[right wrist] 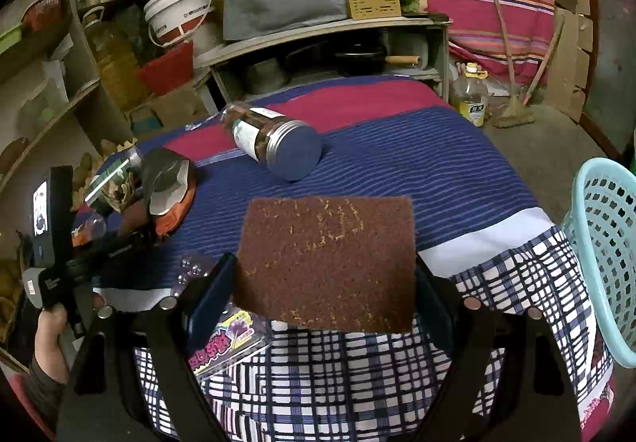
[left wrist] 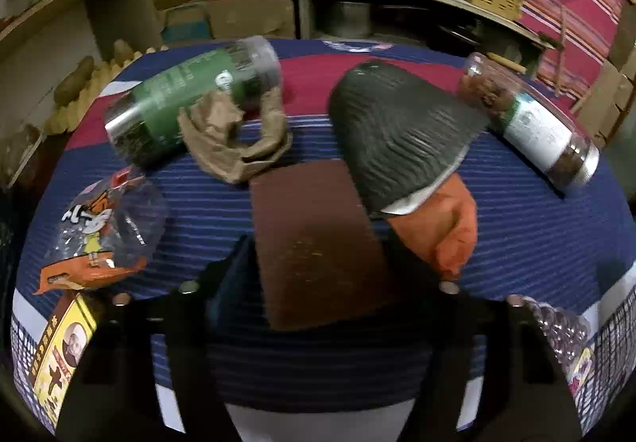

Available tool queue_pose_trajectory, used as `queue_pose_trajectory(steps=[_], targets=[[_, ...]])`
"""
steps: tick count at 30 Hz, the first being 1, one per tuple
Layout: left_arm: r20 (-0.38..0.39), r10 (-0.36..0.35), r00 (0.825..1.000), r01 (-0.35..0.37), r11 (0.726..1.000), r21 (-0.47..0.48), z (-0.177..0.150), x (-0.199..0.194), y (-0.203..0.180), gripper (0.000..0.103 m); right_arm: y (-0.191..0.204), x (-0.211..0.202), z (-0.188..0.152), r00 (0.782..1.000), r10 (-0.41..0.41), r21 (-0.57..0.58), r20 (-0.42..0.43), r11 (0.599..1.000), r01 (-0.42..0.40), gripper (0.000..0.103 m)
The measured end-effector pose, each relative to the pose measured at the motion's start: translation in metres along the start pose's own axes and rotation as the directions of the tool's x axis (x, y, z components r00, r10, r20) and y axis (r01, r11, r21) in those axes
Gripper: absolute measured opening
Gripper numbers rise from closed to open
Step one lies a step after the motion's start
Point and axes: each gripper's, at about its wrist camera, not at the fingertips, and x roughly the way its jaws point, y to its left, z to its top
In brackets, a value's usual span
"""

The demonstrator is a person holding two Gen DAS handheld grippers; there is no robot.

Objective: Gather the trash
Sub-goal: 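Close the left tool on the second brown pad while the right tool holds its pad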

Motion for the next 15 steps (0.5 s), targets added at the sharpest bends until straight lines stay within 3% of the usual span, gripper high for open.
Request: queue_pose_trajectory(steps=[7, 12, 15], targets=[[0.028, -0.030, 0.999, 0.029, 1.000, 0.008, -0.004, -0.016, 0.001, 0.060, -0.003, -0.009, 0.002, 1.000, 0.004, 0.000, 0.026, 1.000, -0.004, 0.083], [0.116, -0.006, 0.993, 0.002, 0.999, 0.034, -0.007, -0.062, 0.000, 0.060, -0.009, -0.019, 0.006, 0.999, 0.017, 0.014, 0.046, 1.000, -0.018, 0.083], [0.199, -0.021, 0.980, 0.013, 0.999, 0.043, -0.008, -0.100, -0.007, 0.060, -0.012, -0.031, 0.006, 0.998, 0.022, 0.015, 0.065, 1.000, -0.023, 0.083]])
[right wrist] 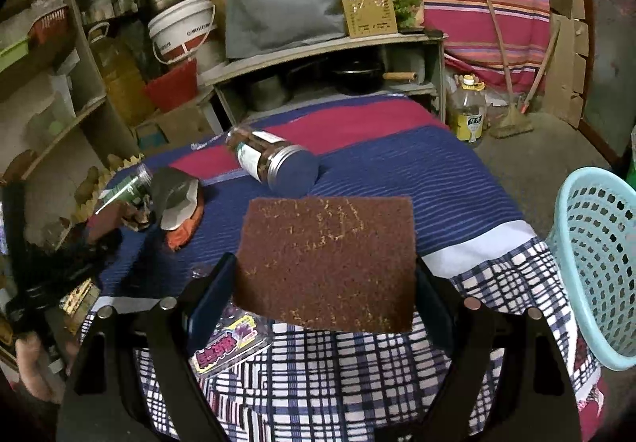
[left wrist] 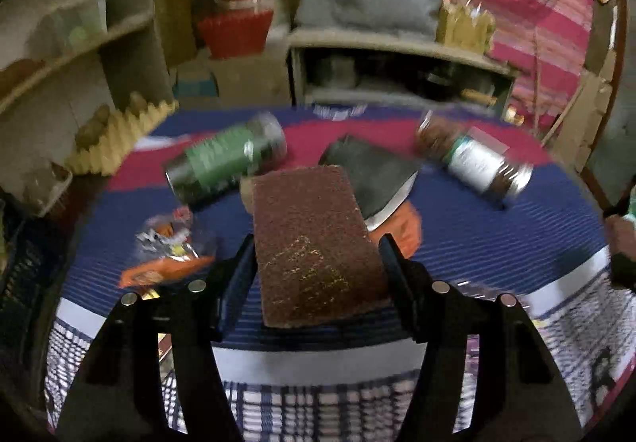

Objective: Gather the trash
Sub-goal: 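Close the left tool on the second brown pad while the right tool holds its pad, then carry both brown pads with both tools over the basket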

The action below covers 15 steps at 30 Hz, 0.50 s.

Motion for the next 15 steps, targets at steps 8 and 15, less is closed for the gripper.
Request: queue_pose_trajectory(steps=[8, 15], targets=[[0.137, -0.096, 0.986, 0.086, 0.993, 0.078, -0.001, -0.063, -0.055, 0.061, -0.022, -0.053, 0.003, 0.996, -0.016, -0.039, 0.085, 0.999, 0.020, 0.083], [0.164, -0.239, 0.957, 0.217, 0.966, 0.141, -0.009, -0.074, -0.132, 0.061, -0.082, -0.099, -0.005, 0.976, -0.114, -0.036, 0.184, 0.992, 0.122, 0.083]])
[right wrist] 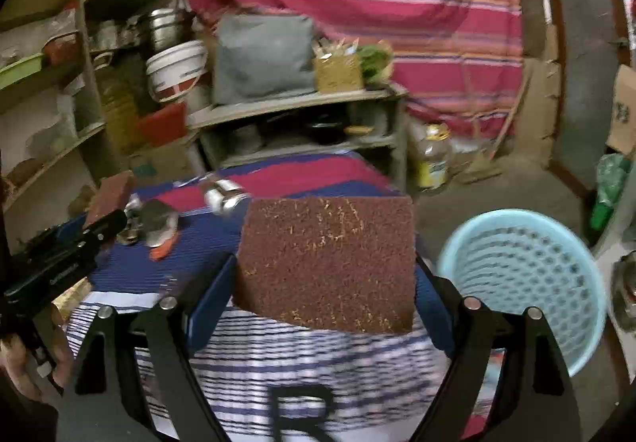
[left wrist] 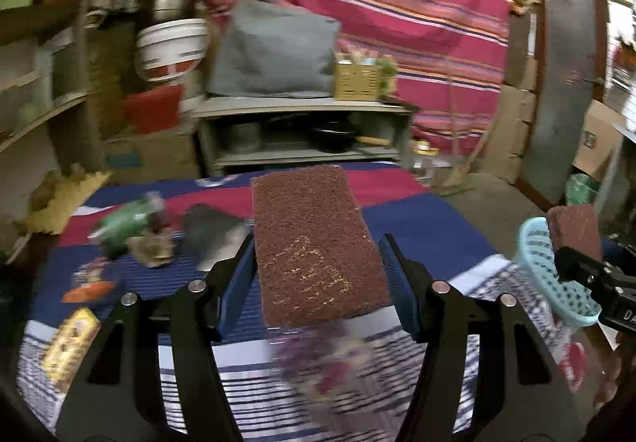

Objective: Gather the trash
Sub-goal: 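Carry both brown pads with both tools over the basket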

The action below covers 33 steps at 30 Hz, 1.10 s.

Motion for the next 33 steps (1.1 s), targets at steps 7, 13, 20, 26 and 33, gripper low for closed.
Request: queue_pose_trajectory(steps=[7, 13, 20, 26, 33], targets=[[0.007, -0.115, 0.993, 0.115, 0.990, 0.078, -0.005, 0.025, -0.093, 0.061, -0.088, -0.017, -0.008, 0.985, -0.166, 0.072, 0.039, 0.984, 0.163, 0.083], [-0.009, -0.216, 0.976, 0.215, 0.966, 0.147, -0.011, 0.043, -0.169, 0.061, -0.150, -0.012, -0.016, 0.968, -0.249, 0.166, 0.022, 0.956, 0.242, 0.083], [-0.047, -0.304, 0.952, 0.306, 0.925, 0.225, -0.022, 0.065, -0.233, 0.061, -0.195, -0.009, -0.024, 0.949, -0.314, 0.190, 0.000, 0.932, 0.308, 0.083], [-0.081, -0.348, 0.934, 0.357, 0.903, 0.240, -0.025, 0.083, -0.265, 0.061, -0.222, -0.006, -0.029, 0.944, -0.331, 0.220, -0.014, 0.920, 0.326, 0.083], [-0.108, -0.427, 0.898, 0.440, 0.870, 0.222, -0.018, 0.089, -0.275, 0.063, -0.227, -0.002, -0.033, 0.943, -0.332, 0.232, -0.024, 0.916, 0.329, 0.083]])
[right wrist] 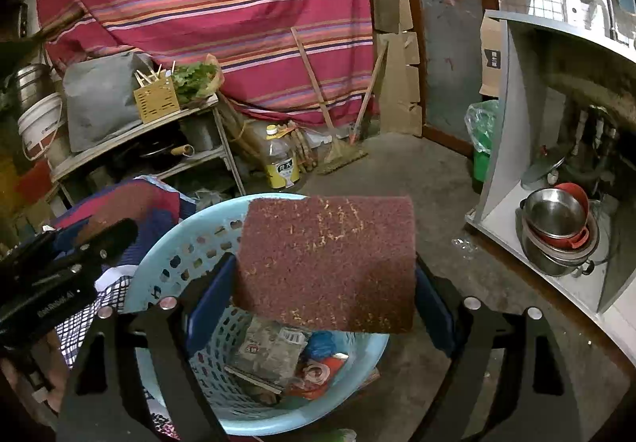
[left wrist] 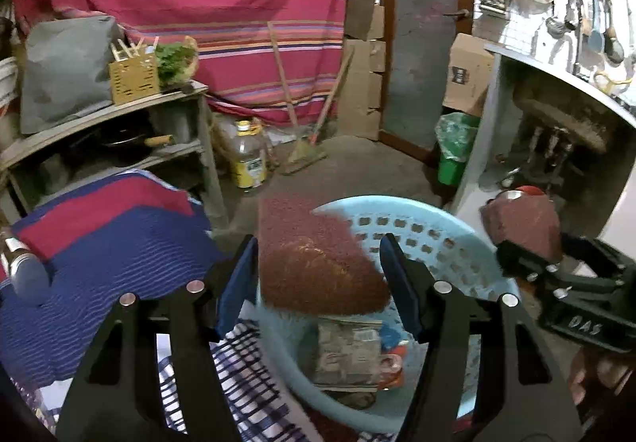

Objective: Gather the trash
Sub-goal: 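Open the left tool over the basket while the right tool releases its pad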

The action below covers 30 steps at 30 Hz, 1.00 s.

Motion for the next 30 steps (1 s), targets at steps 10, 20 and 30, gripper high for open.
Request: queue_pose_trajectory(steps=[10, 20, 30], targets=[[0.053, 0.155, 0.987, -0.152, 0.987, -0.048, 0.002, -0.027, 0.032, 0.093, 0.019, 0.007, -0.009, 1.000, 0.019, -0.020, -0.024, 1.000, -0.020, 0.083], [0.083, 0.327, 0.941, -0.322, 0.944, -0.068, -0.004, -0.075, 0.073, 0.097, 0.042, 0.019, 0.004, 0.999, 0.037, -0.044, -0.021, 0.998, -0.038, 0.084], [0.075, 0.407, 0.910, -0.397, 0.910, -0.119, -0.028, -0.139, 0.121, 0.097, 0.065, -0.007, -0.004, 0.998, 0.054, -0.057, 0.022, 0.997, -0.052, 0.095]])
